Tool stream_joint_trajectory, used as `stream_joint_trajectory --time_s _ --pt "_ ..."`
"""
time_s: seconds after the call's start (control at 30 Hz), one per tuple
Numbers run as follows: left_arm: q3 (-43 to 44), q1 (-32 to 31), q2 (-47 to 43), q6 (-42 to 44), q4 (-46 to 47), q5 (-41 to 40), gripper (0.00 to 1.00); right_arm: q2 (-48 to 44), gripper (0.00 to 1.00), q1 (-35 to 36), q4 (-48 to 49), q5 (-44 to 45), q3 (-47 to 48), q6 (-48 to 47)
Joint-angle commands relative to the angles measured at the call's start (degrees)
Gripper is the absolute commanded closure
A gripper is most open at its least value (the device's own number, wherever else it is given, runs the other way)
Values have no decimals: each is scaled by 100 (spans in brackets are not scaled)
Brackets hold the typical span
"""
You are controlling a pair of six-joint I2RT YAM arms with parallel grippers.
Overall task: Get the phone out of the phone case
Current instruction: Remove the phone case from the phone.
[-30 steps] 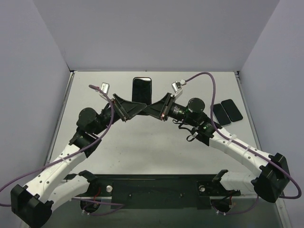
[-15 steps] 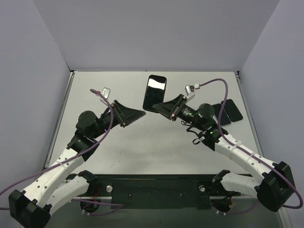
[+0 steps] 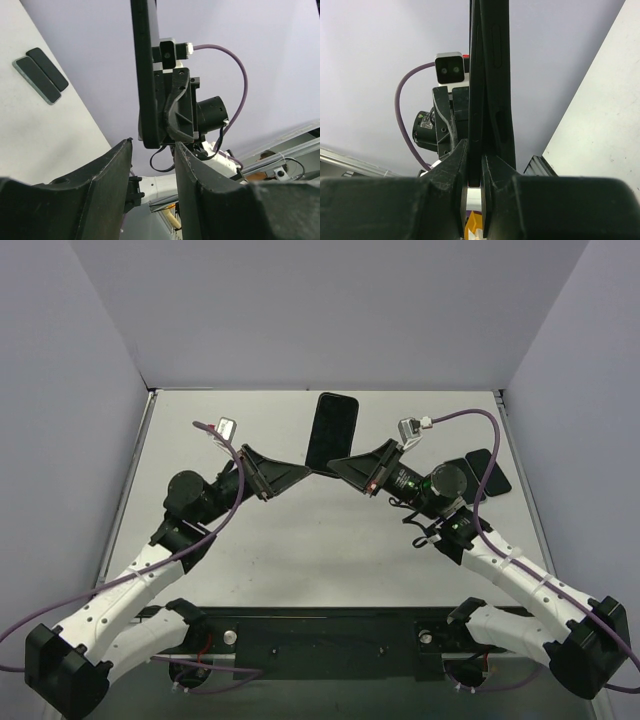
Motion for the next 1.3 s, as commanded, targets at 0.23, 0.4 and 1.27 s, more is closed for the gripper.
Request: stream_joint_trajectory --time_s 0.23,0.4,1.27 --pt "337 -97 3 43 575 262 75 -28 100 137 920 21 188 -13" --pt "407 -89 64 122 522 289 75 -45 100 190 780 20 197 -118" --pt "267 570 354 1738 1744 2934 100 -71 100 -144 1403 -981 381 1410"
